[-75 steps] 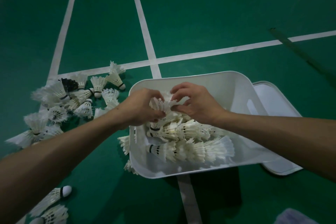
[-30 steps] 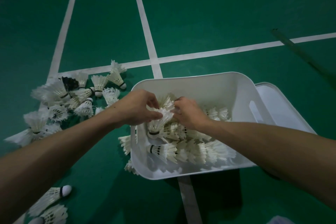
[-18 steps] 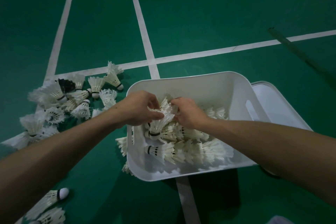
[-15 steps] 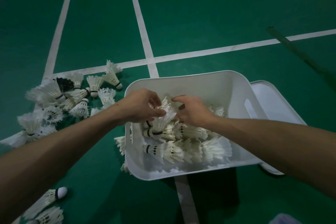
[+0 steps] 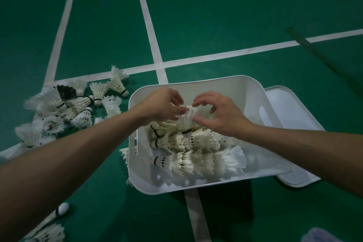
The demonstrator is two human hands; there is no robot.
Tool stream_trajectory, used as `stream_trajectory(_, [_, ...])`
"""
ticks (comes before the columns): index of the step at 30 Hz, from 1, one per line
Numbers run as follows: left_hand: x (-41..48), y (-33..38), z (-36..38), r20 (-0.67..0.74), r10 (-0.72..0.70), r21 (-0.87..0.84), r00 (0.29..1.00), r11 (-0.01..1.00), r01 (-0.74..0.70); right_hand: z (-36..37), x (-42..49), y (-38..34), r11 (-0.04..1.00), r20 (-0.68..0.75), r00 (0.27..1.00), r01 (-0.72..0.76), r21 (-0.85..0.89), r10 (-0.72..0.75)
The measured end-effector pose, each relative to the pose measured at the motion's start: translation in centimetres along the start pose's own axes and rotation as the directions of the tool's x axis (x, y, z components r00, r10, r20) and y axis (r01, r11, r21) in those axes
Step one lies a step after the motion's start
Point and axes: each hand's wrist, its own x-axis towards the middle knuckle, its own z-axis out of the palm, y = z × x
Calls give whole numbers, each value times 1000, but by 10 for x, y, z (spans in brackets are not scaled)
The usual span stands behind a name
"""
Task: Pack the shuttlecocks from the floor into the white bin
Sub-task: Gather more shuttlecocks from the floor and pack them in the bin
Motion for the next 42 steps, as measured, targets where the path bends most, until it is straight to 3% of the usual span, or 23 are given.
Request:
stream_trajectory(4, [1,3,5,-59,24,10,998,1000,-23,5,1,-4,995,46,997,-54,-84,58])
stream_trajectory(6, [-2,-1,2,-120,36,80,992,996,-26,1,2,-2,991,0,994,-109,-80,109])
stream_trajectory(9, [-12,-11,2,-210,80,240,974,970,-28,-9,2,10,965,-147,954,-256,65,263])
stream_trajectory(11, [-21,-16,9,-187,43,229,981,973,1,-11,1,18,927,-209,906,-339,163,368])
stream_trajectory(14, [-27,-19,21,-33,-18,293,999,956,27,-7,1,22,876,-238,856,-392,280,459])
stream_trajectory(19, [-17,-26,26,0,-46,389,999,920,42,11,7,19,798,-241,805,-402,449,542])
stream_trajectory(28, [-11,-37,31,20,9,347,1000,938,-16,51,16,7,758,-125,845,-390,522,520])
stream_trajectory(38, [-10,-41,27,8,26,331,1000,943,-27,54,24,8,889,105,925,-380,255,365])
stream_trajectory(42, [-7,-34,26,28,20,364,999,931,-29,51,19,12,896,216,920,-375,238,328])
